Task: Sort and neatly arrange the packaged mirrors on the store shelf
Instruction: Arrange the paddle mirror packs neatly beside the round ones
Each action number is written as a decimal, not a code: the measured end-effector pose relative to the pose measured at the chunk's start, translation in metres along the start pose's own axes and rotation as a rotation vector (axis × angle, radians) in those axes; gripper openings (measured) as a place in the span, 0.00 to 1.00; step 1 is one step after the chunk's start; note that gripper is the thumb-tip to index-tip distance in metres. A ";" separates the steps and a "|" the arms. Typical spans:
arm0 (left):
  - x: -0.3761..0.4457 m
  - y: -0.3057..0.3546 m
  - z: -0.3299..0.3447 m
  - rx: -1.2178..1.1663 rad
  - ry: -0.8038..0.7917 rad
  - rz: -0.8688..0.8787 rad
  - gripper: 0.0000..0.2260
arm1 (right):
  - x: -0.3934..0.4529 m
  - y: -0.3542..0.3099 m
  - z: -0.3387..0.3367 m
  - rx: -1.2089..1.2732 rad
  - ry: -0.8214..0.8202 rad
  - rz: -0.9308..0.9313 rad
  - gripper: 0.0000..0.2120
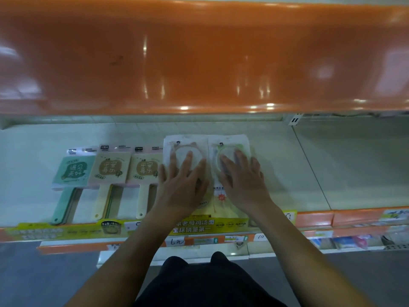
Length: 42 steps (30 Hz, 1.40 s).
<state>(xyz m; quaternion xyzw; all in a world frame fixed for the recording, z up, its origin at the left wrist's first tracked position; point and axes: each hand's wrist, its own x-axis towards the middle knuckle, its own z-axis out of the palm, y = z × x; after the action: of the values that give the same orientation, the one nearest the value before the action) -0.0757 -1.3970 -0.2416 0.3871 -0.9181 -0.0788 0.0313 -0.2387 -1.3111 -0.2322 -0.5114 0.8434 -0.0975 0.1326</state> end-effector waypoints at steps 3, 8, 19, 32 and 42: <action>0.001 -0.001 0.000 -0.007 -0.012 0.007 0.26 | 0.001 0.005 -0.001 0.032 -0.016 -0.014 0.24; -0.002 0.003 0.002 -0.013 -0.017 -0.013 0.25 | 0.000 -0.001 0.004 0.041 -0.014 0.018 0.24; -0.012 0.006 -0.003 -0.075 -0.039 -0.010 0.25 | -0.013 -0.012 -0.001 -0.031 0.013 0.084 0.24; -0.021 -0.004 -0.002 -0.114 -0.045 0.066 0.24 | -0.021 -0.016 0.007 -0.004 0.017 0.102 0.24; -0.048 -0.007 0.001 -0.070 -0.012 0.163 0.24 | -0.074 0.012 0.023 0.006 0.133 -0.099 0.25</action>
<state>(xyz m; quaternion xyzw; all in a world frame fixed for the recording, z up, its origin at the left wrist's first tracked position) -0.0372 -1.3673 -0.2431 0.3093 -0.9435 -0.1102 0.0457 -0.2084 -1.2410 -0.2483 -0.5444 0.8238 -0.1403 0.0727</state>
